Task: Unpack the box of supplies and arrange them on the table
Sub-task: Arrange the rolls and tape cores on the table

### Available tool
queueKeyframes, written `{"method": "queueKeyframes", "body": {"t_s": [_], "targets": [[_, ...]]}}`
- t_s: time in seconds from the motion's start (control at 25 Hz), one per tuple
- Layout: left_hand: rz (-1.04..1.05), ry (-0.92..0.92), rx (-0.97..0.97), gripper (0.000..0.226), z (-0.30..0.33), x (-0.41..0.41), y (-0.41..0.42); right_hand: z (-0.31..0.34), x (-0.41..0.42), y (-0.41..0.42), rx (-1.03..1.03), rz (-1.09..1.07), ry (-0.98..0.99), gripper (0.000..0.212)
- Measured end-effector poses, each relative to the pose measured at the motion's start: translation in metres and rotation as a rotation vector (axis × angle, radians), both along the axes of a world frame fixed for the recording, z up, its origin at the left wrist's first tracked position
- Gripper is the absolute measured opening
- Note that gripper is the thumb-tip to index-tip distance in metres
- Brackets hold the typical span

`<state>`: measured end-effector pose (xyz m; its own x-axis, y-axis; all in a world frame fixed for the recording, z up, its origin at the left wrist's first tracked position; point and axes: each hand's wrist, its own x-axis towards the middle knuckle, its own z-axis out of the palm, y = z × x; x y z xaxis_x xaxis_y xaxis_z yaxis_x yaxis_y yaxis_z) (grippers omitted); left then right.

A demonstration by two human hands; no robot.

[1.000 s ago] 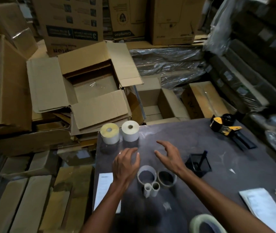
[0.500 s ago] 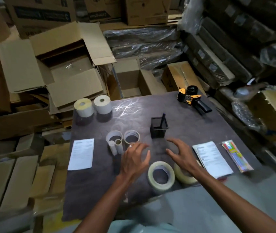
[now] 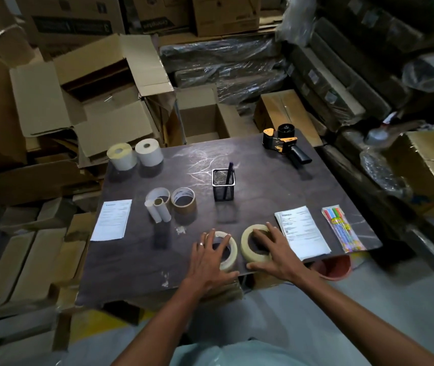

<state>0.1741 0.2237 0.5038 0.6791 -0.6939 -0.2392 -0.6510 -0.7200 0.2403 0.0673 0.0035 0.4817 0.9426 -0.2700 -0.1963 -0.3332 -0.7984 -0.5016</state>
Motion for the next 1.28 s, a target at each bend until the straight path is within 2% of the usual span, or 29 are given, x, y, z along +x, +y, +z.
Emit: {"method": "queueKeyframes", "body": {"t_s": [0.36,0.68,0.8,1.04,1.28], "targets": [[0.078,0.146,-0.109,0.085,0.003,0.004,-0.005,0.000,0.015,-0.006,-0.038,0.095,0.035,0.104],[0.126,0.129,-0.168,0.084,0.004,0.010,-0.006,0.003,0.017,-0.012,0.047,0.060,-0.052,0.099],[0.156,0.087,-0.208,0.084,0.012,0.016,-0.004,0.013,0.022,-0.016,0.057,0.043,-0.102,0.097],[0.212,-0.144,-0.340,0.084,0.065,0.054,-0.012,0.057,0.071,-0.030,0.053,0.084,-0.243,0.099],[0.246,-0.164,-0.348,0.085,0.105,0.137,-0.026,0.107,0.156,-0.042,0.001,0.078,-0.315,0.101]]}}
